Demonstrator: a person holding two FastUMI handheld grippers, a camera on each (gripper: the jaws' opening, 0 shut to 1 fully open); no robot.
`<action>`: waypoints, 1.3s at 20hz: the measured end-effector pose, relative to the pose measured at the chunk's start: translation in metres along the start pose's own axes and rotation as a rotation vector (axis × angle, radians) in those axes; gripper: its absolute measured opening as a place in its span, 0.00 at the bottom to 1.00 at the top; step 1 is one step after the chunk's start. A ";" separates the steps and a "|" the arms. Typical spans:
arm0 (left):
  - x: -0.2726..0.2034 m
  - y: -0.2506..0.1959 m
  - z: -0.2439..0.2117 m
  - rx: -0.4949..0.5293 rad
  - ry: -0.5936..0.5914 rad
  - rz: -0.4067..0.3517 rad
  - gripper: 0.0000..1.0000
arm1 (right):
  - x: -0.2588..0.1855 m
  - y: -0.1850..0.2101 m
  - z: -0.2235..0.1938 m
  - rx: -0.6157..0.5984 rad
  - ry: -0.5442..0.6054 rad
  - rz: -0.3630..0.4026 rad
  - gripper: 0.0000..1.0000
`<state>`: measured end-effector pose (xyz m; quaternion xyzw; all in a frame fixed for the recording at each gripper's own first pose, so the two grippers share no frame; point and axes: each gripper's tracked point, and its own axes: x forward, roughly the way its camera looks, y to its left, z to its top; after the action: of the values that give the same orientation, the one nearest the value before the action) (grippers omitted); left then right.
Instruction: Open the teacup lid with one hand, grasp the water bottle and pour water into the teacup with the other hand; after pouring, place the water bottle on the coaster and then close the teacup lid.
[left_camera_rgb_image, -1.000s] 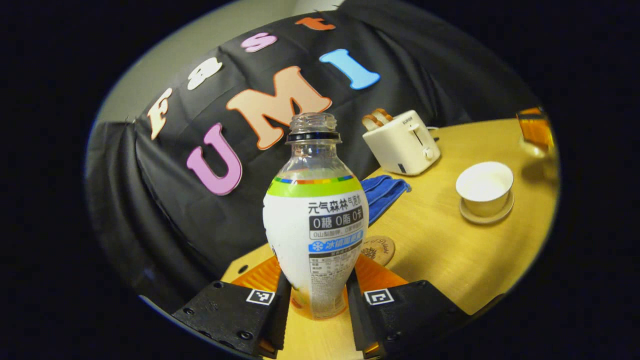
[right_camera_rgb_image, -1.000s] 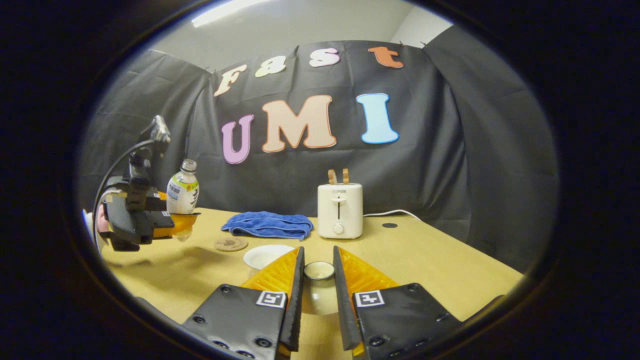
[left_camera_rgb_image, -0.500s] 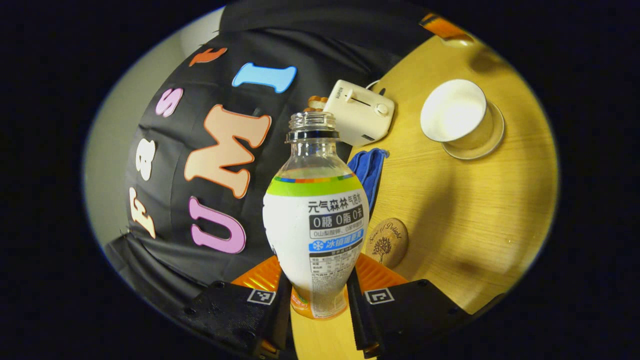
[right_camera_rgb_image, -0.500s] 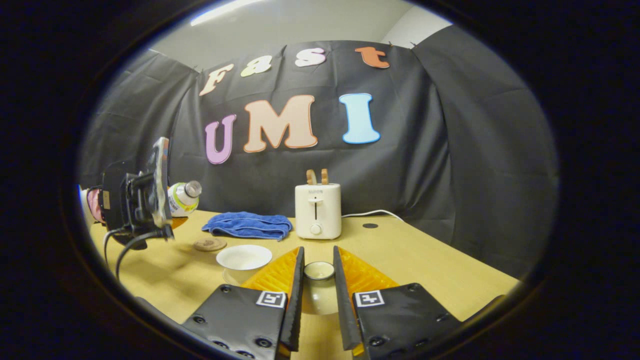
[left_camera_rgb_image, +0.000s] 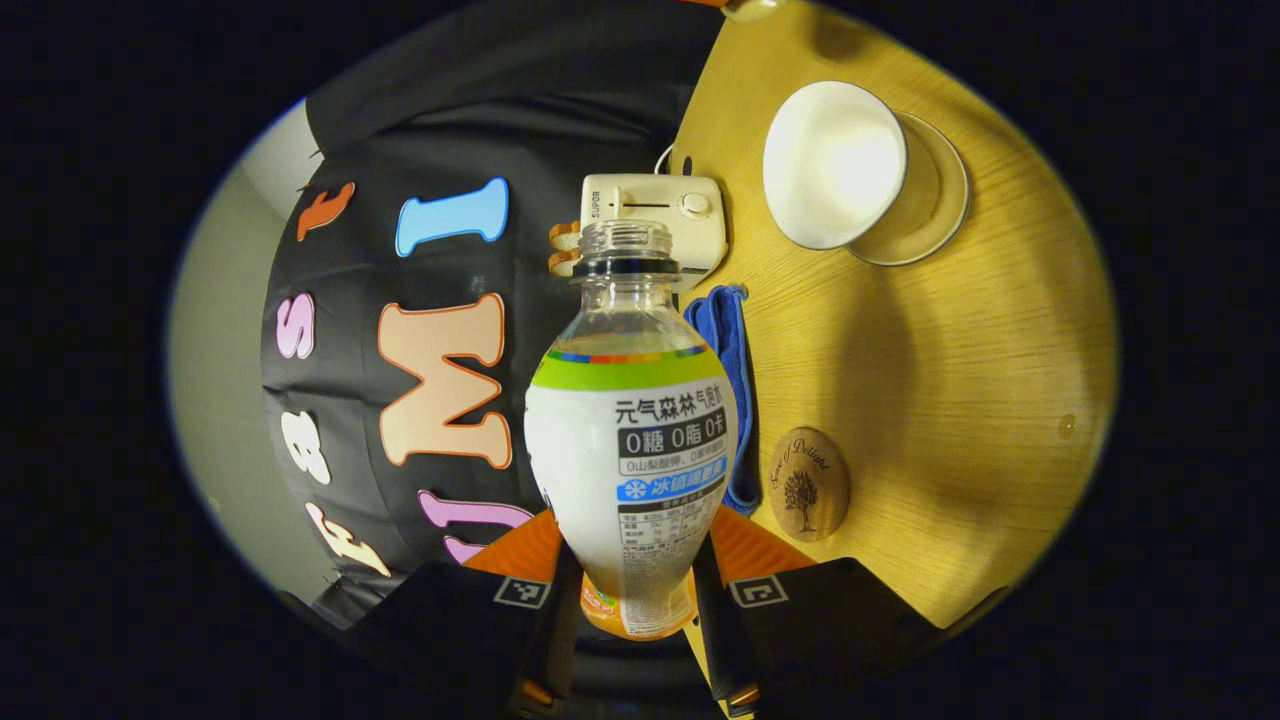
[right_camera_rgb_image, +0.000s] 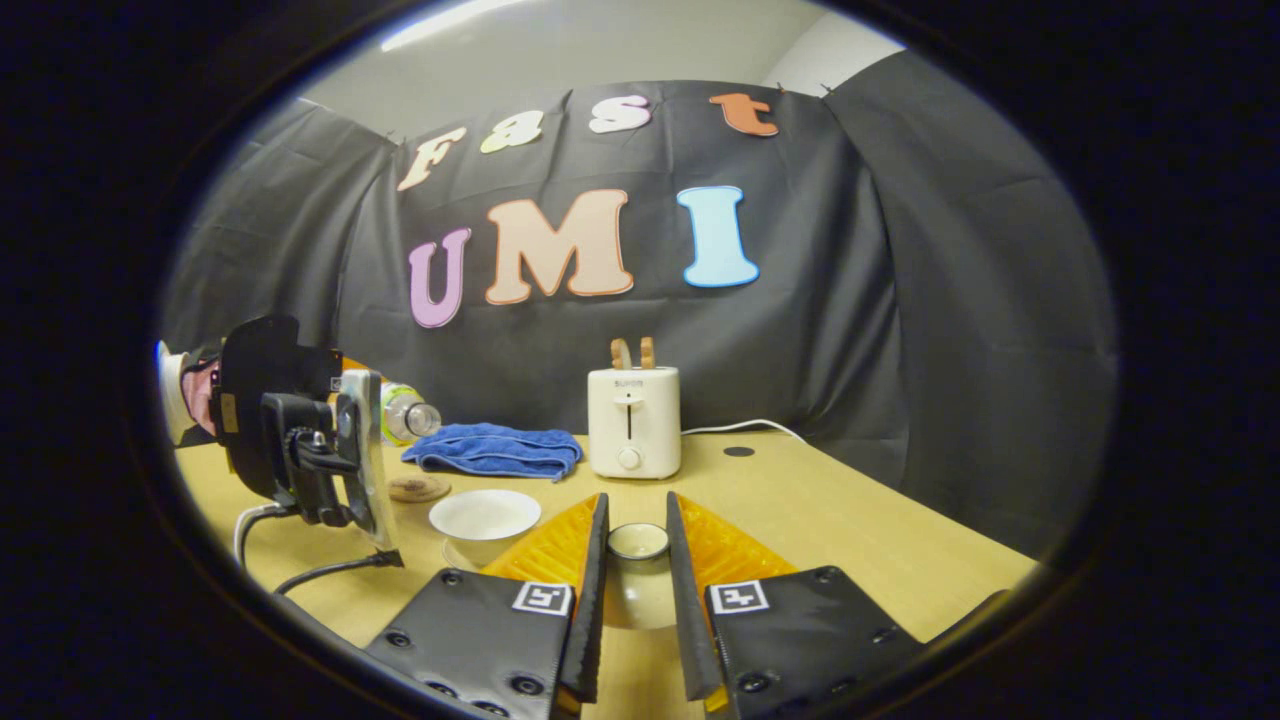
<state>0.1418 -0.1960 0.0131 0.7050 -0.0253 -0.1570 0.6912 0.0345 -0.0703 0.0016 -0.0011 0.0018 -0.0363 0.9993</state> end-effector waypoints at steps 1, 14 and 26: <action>0.002 0.000 0.002 0.015 0.000 -0.002 0.50 | 0.000 0.000 0.000 -0.001 -0.001 0.001 0.35; 0.005 0.007 0.013 0.272 0.001 -0.018 0.50 | 0.001 -0.001 0.000 -0.001 -0.001 0.001 0.35; 0.007 0.031 0.029 0.494 -0.003 -0.021 0.50 | 0.001 0.000 0.000 0.000 -0.001 0.004 0.35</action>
<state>0.1469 -0.2277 0.0428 0.8525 -0.0567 -0.1544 0.4962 0.0352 -0.0705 0.0015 -0.0011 0.0012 -0.0346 0.9994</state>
